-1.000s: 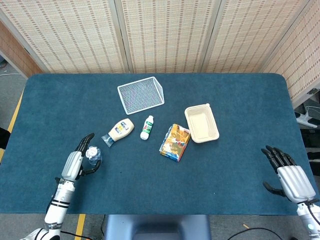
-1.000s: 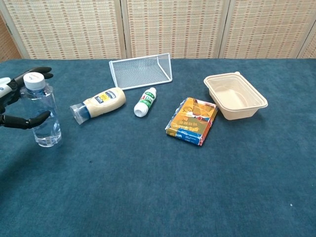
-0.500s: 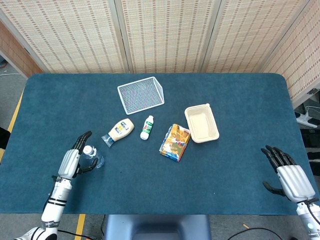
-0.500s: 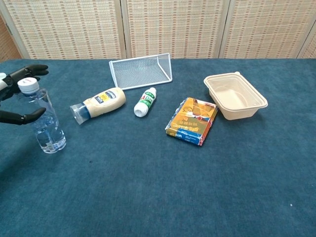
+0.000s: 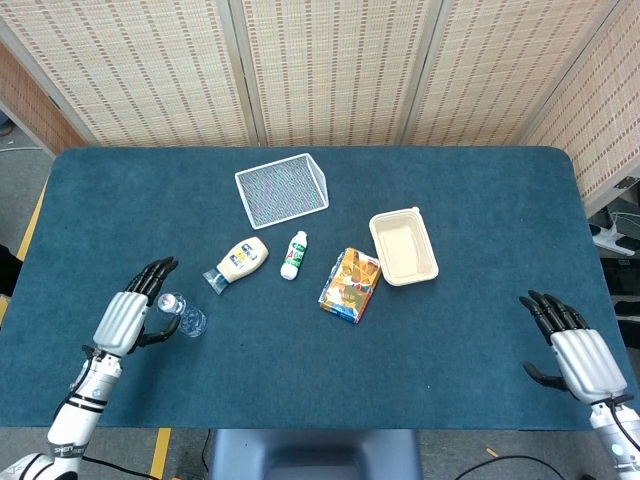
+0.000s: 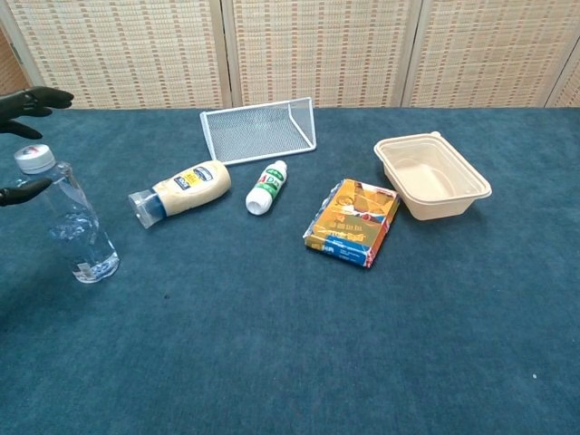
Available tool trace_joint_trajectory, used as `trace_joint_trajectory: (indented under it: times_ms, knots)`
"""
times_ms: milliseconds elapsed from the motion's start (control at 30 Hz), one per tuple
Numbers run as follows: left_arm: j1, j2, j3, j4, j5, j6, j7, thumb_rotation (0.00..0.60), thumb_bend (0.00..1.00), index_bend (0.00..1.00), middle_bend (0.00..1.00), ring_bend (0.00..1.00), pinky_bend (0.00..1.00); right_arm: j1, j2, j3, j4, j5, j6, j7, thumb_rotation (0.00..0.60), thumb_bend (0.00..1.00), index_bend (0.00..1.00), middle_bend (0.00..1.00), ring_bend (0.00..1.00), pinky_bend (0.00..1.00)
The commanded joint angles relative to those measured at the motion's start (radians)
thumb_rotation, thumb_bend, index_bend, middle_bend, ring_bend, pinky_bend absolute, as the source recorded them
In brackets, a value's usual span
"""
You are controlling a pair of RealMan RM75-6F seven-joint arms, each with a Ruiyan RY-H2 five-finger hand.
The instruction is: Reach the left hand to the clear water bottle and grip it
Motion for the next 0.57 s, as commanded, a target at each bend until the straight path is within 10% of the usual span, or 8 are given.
trace_joint_trajectory:
  times_ms: [33, 567]
  knots:
    - [0.000, 0.044, 0.012, -0.043, 0.027, 0.008, 0.045, 0.600, 0.38, 0.00, 0.00, 0.00, 0.14, 0.001, -0.001, 0.000, -0.001, 0.002, -0.003, -0.005, 0.600, 0.17, 0.00, 0.01, 0.00, 0.12]
    - [0.093, 0.151, 0.053, -0.008, -0.014, 0.089, 0.207, 0.600, 0.37, 0.00, 0.00, 0.00, 0.14, -0.003, 0.000, -0.003, -0.004, 0.003, 0.001, -0.011, 0.600, 0.17, 0.00, 0.01, 0.00, 0.12]
